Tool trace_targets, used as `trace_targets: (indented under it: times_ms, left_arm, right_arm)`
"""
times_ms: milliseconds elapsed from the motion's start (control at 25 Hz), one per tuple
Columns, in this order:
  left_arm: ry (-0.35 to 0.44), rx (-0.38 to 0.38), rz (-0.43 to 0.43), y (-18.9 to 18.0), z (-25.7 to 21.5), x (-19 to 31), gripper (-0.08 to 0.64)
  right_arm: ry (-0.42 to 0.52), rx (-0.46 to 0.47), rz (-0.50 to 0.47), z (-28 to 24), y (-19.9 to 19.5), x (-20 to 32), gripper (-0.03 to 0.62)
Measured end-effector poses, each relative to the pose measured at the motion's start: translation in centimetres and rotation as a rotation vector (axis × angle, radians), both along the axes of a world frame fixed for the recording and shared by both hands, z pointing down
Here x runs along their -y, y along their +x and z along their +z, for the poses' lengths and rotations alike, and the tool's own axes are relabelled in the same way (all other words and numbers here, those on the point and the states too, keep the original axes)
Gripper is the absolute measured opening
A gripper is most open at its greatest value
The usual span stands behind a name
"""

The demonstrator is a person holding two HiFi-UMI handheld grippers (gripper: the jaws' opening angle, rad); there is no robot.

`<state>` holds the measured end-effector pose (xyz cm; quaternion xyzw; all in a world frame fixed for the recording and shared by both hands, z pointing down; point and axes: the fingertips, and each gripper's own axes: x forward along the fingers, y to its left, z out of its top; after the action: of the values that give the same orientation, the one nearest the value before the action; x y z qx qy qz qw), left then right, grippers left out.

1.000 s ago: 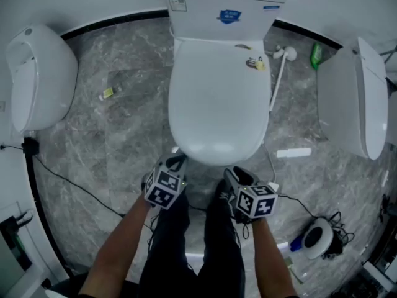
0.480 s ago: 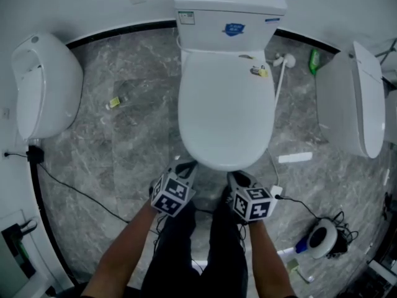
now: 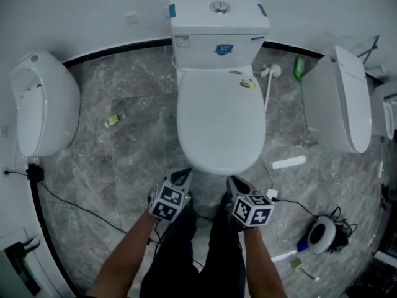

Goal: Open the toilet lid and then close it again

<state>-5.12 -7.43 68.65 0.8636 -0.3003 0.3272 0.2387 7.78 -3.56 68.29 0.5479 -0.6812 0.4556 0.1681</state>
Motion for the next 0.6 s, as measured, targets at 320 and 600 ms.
trace_targets:
  times_ms: [320, 600]
  left_arm:
    - [0.018, 0.045, -0.003, -0.9, -1.4, 2.6, 0.009]
    - [0.106, 0.036, -0.073, -1.6, -5.4, 6.1, 0.009]
  right_arm:
    - [0.056, 0.016, 0.051, -4.4, -0.2, 1.8, 0.010]
    - [0.115, 0.015, 0.077, -8.2, 0.1, 3.6, 0.011]
